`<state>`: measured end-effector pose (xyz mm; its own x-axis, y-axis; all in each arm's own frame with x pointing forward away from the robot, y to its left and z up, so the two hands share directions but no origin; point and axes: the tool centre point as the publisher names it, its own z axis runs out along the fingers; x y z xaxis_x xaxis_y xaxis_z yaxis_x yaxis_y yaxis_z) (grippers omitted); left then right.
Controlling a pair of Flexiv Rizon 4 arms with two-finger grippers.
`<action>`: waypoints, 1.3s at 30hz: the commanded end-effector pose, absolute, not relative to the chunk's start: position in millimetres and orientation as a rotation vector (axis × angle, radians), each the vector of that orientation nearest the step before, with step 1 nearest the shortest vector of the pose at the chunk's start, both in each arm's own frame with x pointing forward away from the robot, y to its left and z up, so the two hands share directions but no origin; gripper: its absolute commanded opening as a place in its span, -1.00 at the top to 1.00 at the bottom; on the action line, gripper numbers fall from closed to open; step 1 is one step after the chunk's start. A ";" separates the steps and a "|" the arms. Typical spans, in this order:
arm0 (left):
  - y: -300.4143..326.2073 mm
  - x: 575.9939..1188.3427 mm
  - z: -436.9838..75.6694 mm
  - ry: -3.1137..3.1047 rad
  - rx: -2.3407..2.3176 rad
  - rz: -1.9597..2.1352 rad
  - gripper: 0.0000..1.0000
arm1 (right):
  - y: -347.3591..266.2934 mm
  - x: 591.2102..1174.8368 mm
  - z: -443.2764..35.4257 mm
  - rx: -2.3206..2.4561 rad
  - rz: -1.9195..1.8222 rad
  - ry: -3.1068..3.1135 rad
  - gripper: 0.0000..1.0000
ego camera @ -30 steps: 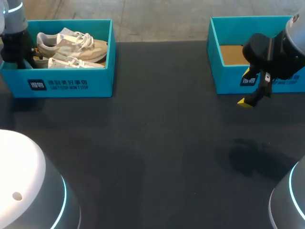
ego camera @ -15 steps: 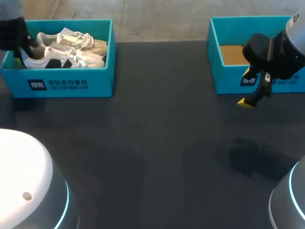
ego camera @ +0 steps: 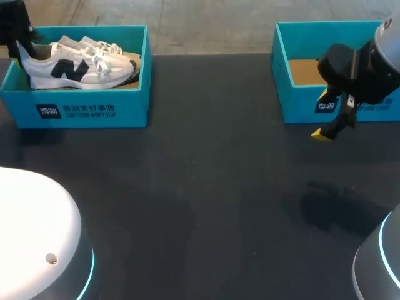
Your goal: Take the shoe out of the shoebox, open the shoe tongue, remove and reinsert the insole, then place the shoe into the shoebox
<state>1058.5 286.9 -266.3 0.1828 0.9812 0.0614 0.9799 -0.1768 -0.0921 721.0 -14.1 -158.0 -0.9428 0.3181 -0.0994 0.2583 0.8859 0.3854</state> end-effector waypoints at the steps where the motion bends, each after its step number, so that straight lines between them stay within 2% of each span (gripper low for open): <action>1: 286.2 1061.3 -249.3 -1.920 -2.326 0.041 1.00 | -13.1 722.6 -158.9 0.447 0.556 2.897 -1.00; 28: 301.0 1057.9 -186.3 -2.001 -2.281 0.012 1.00 | -13.1 722.6 -158.9 0.447 0.556 2.897 -1.00; 39: 267.8 1019.4 -172.4 -2.045 -2.260 0.008 1.00 | -13.1 722.6 -158.9 0.447 0.556 2.897 -1.00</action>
<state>1040.0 277.5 -178.5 0.1069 0.9936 0.0351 0.9889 -0.1026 -0.1075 721.0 -14.1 -158.0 -0.9428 0.3181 -0.0994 0.2583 0.8859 0.3853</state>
